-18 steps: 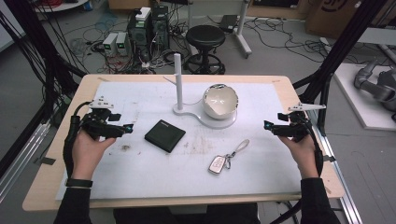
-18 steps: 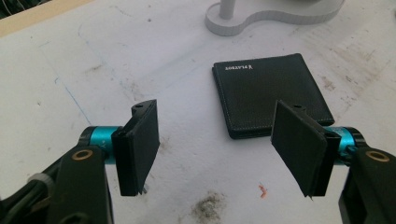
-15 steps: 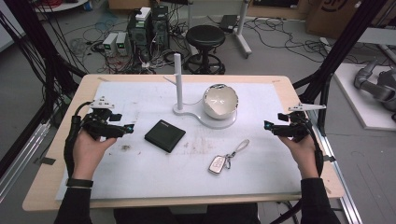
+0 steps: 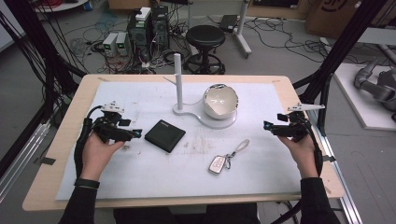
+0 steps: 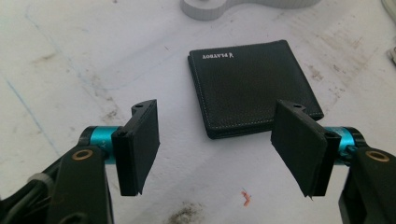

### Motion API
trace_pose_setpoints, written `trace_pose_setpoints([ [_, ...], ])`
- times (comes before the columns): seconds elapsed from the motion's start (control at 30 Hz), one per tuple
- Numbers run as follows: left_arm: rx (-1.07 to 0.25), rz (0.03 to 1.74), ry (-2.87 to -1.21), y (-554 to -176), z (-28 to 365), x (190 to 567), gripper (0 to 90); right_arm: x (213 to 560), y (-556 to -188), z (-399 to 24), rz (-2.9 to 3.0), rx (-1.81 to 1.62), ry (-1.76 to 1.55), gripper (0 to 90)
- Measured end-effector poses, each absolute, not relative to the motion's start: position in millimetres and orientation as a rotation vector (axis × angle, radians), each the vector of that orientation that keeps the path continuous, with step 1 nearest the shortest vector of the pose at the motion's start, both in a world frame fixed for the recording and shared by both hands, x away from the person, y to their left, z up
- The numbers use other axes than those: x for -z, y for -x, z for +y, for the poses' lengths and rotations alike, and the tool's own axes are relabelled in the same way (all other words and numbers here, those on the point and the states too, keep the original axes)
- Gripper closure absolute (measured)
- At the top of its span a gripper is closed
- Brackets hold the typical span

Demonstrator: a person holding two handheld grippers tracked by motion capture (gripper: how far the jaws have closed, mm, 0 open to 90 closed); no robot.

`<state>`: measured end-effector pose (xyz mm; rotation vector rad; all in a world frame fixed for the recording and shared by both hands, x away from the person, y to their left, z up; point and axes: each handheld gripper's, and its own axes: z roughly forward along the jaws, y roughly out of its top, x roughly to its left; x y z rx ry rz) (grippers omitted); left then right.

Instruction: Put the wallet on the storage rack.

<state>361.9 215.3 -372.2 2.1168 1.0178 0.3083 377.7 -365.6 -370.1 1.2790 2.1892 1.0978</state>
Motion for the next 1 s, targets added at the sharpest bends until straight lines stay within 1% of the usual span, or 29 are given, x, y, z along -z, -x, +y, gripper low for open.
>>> trace_pose_setpoints([
  [0.2,-0.227,1.007,-2.138,-369,204,390,33.2,372,-379,-365,2.198,-1.094,-1.279,24.3],
  [0.33,-0.189,1.061,-2.071,-374,204,403,34.1,374,-380,-364,2.201,-1.088,-1.284,24.3],
  [0.37,-0.168,1.09,-2.03,-376,206,406,34.8,374,-380,-364,2.201,-1.087,-1.28,24.3],
  [0.5,-0.104,1.171,-1.951,-383,207,414,40.0,374,-380,-363,2.205,-1.085,-1.281,24.4],
  [0.6,-0.066,1.212,-1.943,-387,204,419,42.8,374,-380,-363,2.203,-1.088,-1.283,24.4],
  [0.77,-0.04,1.264,-1.957,-391,202,425,44.7,375,-380,-364,2.207,-1.084,-1.279,24.4],
  [0.87,0.003,1.293,-1.96,-393,202,430,45.7,375,-381,-363,2.206,-1.082,-1.281,24.4],
  [0.97,0.03,1.278,-1.962,-393,199,431,50.0,376,-381,-363,2.212,-1.082,-1.282,24.4],
  [1.0,0.038,1.273,-1.963,-393,197,432,54.5,376,-381,-363,2.212,-1.082,-1.282,24.4],
])
